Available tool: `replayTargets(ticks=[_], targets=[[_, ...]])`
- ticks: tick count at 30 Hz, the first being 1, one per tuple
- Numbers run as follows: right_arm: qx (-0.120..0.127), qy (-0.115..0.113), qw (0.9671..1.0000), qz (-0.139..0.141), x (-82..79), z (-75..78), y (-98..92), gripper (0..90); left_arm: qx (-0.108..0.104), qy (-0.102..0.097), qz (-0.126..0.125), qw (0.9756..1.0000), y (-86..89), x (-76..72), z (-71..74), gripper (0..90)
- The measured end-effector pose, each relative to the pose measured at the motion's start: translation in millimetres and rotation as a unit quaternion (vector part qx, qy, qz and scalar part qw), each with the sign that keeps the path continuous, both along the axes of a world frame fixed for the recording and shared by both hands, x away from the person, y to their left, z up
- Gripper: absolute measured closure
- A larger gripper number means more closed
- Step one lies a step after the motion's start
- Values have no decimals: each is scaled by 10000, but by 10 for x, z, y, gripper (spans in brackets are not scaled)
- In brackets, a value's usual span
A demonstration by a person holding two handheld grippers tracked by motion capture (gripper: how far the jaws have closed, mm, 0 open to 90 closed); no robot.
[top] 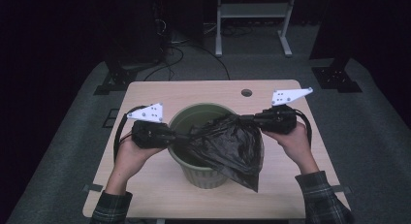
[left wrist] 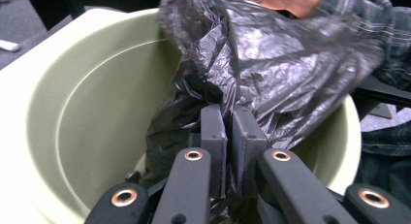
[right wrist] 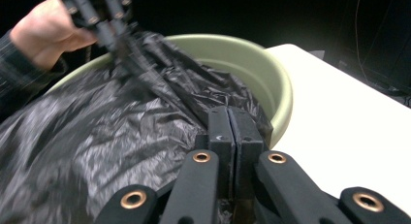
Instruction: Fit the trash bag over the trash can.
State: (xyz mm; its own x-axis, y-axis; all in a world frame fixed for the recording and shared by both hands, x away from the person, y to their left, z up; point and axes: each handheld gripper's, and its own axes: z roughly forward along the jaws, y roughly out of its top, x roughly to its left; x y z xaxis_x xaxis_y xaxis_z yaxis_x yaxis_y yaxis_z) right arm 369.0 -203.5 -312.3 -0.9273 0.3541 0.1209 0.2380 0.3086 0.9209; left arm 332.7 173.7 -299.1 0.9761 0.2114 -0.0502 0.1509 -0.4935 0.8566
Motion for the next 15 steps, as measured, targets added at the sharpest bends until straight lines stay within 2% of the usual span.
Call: replayTargets(ticks=[3, 4, 6, 7, 10, 11, 12, 13, 14, 15], targets=[[-27, -50, 10000, -61, 78, 31, 63, 892, 11, 7, -20, 10000, -11, -5, -9, 847], [-36, -43, 9999, -104, 175, 65, 146, 892, 27, 20, -40, 10000, -23, -10, -21, 846], [-46, -49, 9999, -132, 208, 76, 172, 892, 33, 22, -71, 10000, -29, -14, -28, 846], [-41, -36, 9999, -160, 297, 100, 257, 892, 43, 13, -71, 10000, -32, -18, -32, 846], [-85, -17, 9998, -185, 345, 104, 325, 885, 51, 31, -68, 10000, -43, -27, -51, 847], [-145, -21, 9997, -208, 368, 102, 378, 816, 76, 16, -37, 10000, -44, -30, -61, 848], [-162, -38, 9996, -235, 365, 104, 382, 786, 75, 5, 1, 10000, -38, -30, -66, 848], [-124, -51, 9996, -262, 351, 113, 369, 723, 75, -15, 40, 10000, -34, -30, -71, 849], [-124, -51, 9996, -262, 351, 113, 369, 723, 75, -15, 40, 10000, -34, -30, -71, 849], [-67, -36, 9995, -304, 329, 129, 343, 678, 95, -54, 124, 9999, -31, -34, -76, 849]])
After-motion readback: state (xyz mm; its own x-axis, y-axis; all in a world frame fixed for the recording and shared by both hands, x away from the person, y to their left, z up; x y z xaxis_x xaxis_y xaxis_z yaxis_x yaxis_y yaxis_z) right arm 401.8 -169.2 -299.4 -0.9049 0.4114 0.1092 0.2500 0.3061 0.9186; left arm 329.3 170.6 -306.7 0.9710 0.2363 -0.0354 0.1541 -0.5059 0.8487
